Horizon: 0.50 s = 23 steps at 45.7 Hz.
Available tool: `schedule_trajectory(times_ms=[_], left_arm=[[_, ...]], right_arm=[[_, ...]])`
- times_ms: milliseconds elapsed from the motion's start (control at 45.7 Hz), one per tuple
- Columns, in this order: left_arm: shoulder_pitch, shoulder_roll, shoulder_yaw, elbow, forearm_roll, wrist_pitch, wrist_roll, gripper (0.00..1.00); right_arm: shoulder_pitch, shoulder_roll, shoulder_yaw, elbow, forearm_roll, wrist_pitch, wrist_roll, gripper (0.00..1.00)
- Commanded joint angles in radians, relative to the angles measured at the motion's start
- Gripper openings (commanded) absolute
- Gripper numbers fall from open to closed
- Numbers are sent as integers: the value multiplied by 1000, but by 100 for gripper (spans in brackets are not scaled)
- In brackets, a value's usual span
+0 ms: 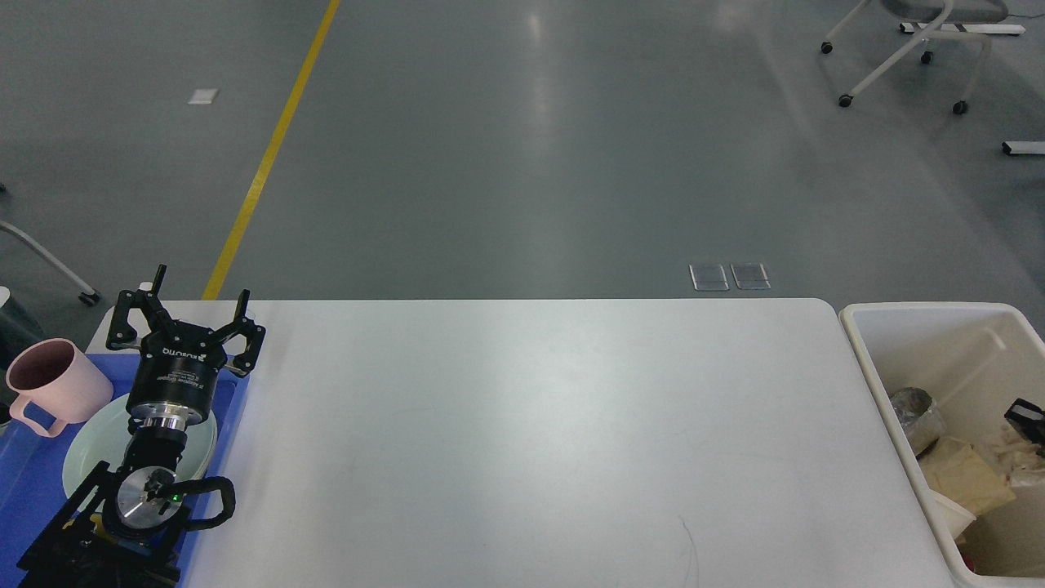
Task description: Tidy desktop
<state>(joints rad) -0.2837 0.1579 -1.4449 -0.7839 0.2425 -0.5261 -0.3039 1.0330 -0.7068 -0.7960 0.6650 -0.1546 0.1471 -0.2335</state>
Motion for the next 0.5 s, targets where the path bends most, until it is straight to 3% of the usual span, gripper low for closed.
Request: schedule_trajectory(times_ms=[0,175,481], left_arm=[[0,0,0,0,0,0,0,97],[0,0,0,0,0,0,0,97],[0,0,0,0,0,0,0,97]], right_arm=[[-207,96,130,-201,-2,-89,-1,0],[-410,246,188,-424,1,-228,6,0],[-464,309,274,-439,4,-287,8,0]])
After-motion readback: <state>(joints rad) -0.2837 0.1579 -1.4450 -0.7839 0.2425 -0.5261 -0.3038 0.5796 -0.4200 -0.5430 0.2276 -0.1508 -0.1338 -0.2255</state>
